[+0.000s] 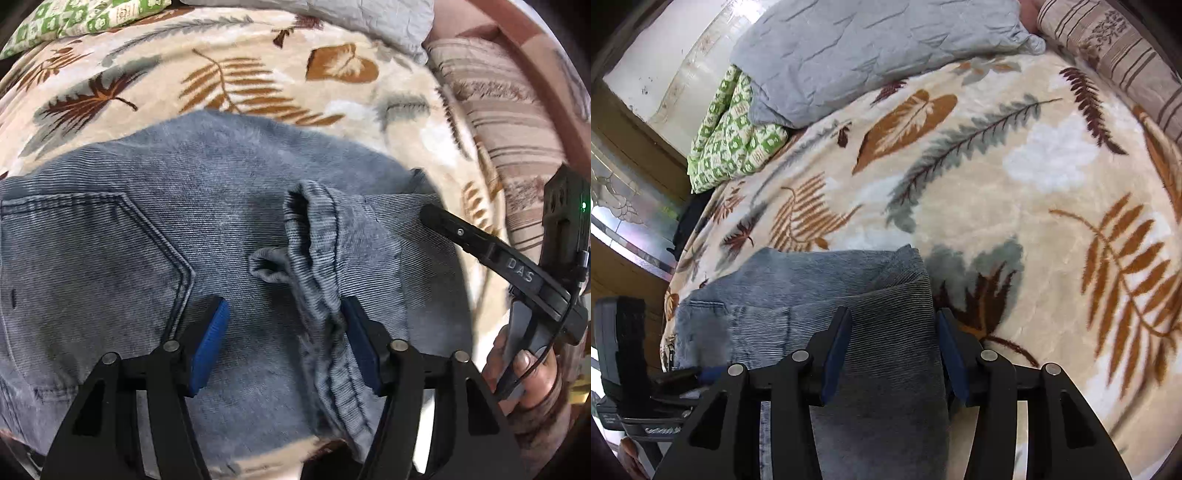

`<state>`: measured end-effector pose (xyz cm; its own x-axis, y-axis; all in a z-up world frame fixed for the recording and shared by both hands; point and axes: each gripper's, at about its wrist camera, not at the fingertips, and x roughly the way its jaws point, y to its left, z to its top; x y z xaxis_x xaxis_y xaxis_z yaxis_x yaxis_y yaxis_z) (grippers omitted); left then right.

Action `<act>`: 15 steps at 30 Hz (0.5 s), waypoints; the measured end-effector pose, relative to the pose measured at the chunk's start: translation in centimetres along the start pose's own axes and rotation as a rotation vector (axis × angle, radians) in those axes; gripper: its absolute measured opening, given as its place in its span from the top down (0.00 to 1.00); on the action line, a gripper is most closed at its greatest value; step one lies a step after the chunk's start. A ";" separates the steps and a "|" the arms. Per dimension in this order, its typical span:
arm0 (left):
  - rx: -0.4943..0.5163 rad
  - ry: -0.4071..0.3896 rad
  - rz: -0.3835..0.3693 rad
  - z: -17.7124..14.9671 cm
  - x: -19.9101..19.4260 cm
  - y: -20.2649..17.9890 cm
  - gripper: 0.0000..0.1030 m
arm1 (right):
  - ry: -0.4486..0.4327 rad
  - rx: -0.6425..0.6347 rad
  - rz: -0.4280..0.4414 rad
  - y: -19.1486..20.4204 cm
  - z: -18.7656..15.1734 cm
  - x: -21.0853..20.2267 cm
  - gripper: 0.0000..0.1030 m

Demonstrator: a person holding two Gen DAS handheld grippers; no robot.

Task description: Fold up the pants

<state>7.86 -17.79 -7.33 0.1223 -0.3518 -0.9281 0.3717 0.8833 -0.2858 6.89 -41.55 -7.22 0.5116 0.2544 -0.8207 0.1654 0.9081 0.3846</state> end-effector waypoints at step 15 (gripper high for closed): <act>-0.142 -0.105 -0.071 -1.1 -10.0 13.8 0.37 | -0.049 -0.202 0.084 12.9 -3.2 -2.5 0.39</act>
<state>10.73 -1.73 -2.27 0.1984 -0.4387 -0.8765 0.2503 0.8873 -0.3874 5.02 -29.45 -1.55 0.5572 0.3204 -0.7661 -0.0492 0.9337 0.3547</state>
